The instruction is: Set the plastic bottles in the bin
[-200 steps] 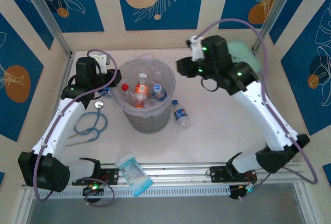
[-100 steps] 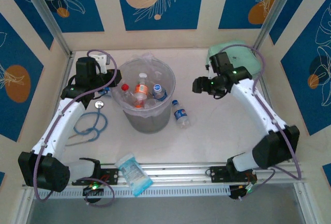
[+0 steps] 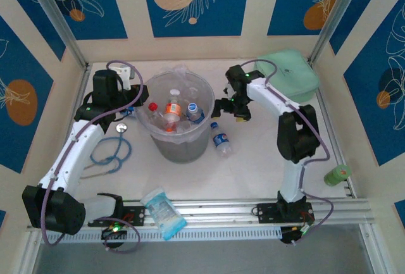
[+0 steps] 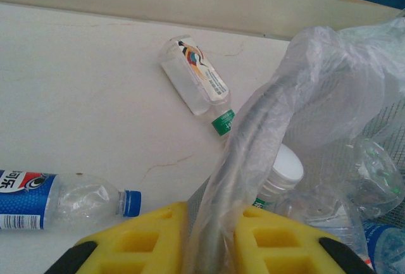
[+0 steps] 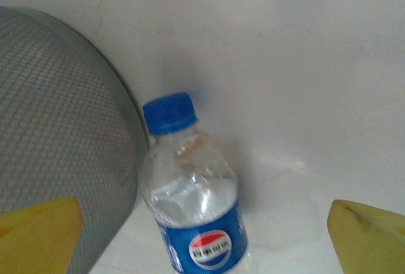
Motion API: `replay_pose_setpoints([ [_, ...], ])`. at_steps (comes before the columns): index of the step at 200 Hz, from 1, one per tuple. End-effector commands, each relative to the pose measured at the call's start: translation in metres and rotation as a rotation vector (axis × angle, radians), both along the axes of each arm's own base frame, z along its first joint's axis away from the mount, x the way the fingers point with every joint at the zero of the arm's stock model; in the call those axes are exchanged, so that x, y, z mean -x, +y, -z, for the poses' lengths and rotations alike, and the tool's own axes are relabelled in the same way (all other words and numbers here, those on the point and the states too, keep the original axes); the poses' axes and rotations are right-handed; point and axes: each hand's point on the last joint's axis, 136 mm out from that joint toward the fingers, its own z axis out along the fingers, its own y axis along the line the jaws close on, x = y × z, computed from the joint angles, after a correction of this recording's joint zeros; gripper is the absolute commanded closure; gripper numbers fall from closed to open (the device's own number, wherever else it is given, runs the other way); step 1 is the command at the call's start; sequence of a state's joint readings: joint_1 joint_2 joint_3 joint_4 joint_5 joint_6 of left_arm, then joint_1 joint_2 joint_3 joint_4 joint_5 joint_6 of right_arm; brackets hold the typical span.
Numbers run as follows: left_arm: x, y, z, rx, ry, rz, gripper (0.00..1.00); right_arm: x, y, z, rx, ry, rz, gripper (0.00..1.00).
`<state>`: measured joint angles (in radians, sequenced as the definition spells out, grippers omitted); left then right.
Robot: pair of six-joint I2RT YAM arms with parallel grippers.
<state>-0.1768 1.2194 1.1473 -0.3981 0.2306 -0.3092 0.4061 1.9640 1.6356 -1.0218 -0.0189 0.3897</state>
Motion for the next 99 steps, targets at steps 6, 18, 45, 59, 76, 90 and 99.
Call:
replay_pose_setpoints([
  [6,0.007,0.009,0.03,-0.051,0.1,-0.023,0.78,0.003,0.011,0.014,-0.012,0.087,-0.028,0.03],
  [18,0.007,0.01,0.029,-0.054,0.096,-0.025,0.78,0.001,0.016,0.02,-0.018,0.104,-0.031,0.04],
  [45,0.007,0.01,0.028,-0.055,0.091,-0.024,0.78,0.002,0.026,0.036,-0.033,0.154,-0.045,0.06],
  [59,0.007,0.01,0.029,-0.054,0.095,-0.023,0.78,0.003,0.026,0.046,-0.029,0.181,-0.045,0.06],
  [76,0.007,0.01,0.029,-0.052,0.097,-0.023,0.78,0.006,0.028,0.056,-0.032,0.209,-0.045,0.07],
  [90,0.007,0.009,0.029,-0.05,0.096,-0.021,0.78,0.008,0.027,0.062,-0.03,0.227,-0.041,0.08],
  [99,0.007,0.009,0.029,-0.05,0.097,-0.02,0.78,0.008,0.026,0.066,-0.027,0.233,-0.038,0.09],
])
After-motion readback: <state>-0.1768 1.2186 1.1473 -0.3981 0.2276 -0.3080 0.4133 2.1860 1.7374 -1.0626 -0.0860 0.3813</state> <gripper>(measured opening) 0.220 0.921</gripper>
